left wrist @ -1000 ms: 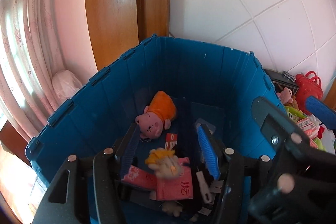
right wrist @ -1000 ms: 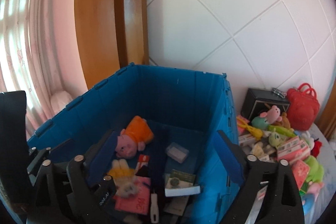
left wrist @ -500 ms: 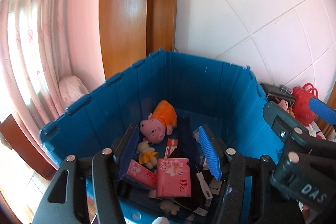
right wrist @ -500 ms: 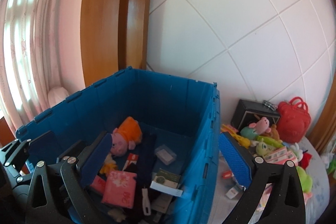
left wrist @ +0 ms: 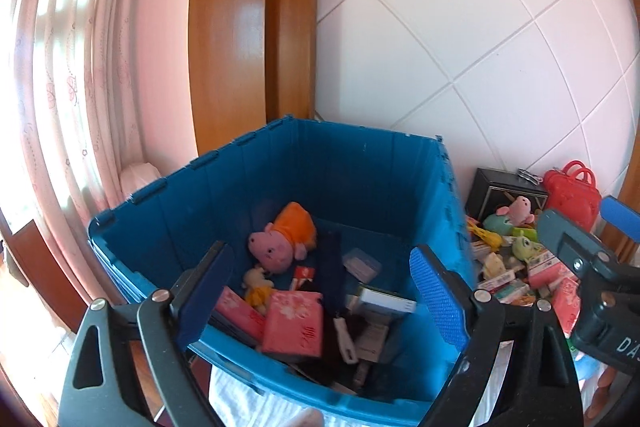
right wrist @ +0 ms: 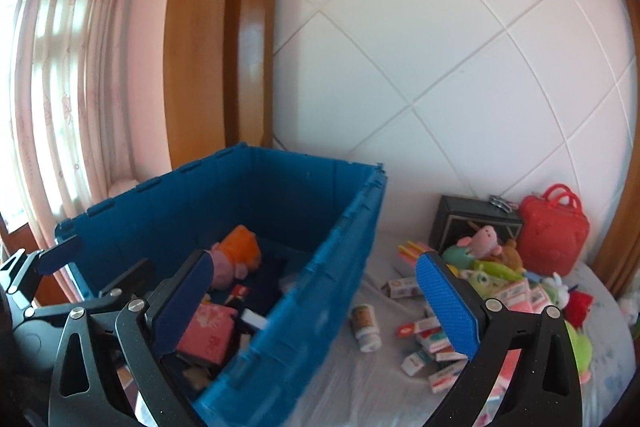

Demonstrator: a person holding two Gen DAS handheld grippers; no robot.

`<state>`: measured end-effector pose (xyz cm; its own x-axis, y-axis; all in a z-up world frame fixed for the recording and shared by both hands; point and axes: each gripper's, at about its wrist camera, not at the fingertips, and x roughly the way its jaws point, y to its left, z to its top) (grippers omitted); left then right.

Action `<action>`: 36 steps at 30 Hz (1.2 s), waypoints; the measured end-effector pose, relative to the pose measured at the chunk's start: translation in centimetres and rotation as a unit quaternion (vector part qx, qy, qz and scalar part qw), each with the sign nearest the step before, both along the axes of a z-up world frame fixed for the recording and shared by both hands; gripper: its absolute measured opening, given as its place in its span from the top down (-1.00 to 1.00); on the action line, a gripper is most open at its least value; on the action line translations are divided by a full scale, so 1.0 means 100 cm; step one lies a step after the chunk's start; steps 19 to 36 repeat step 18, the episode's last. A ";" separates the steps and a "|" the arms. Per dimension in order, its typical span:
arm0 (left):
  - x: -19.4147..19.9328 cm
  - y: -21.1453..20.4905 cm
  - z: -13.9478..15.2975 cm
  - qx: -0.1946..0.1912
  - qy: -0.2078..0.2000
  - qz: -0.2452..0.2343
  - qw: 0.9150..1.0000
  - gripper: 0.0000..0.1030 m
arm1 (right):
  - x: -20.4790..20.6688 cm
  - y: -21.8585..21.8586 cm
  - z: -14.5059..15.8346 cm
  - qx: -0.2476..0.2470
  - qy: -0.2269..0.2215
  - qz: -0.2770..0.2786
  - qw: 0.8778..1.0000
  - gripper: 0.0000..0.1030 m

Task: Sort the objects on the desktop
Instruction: 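Withdraw both tools from the crate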

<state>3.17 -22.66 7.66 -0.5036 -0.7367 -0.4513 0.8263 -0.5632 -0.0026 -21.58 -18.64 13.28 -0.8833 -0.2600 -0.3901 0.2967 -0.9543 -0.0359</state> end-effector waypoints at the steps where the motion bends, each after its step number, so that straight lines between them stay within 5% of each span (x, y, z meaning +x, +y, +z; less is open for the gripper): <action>1: -0.004 0.008 0.000 0.001 0.002 -0.001 1.000 -0.76 | 0.002 0.009 -0.001 0.000 -0.001 -0.003 1.000 -0.99; 10: -0.018 0.059 0.007 -0.007 -0.001 0.053 0.999 -0.76 | 0.013 0.082 0.000 -0.026 -0.011 0.028 0.999 -1.00; 18: -0.003 0.073 0.013 -0.010 -0.010 0.085 0.996 -0.76 | 0.026 0.066 0.014 -0.028 0.005 0.070 0.997 -1.00; 36: -0.003 0.073 0.013 -0.010 -0.010 0.085 0.996 -0.76 | 0.026 0.066 0.014 -0.028 0.005 0.070 0.997 -1.00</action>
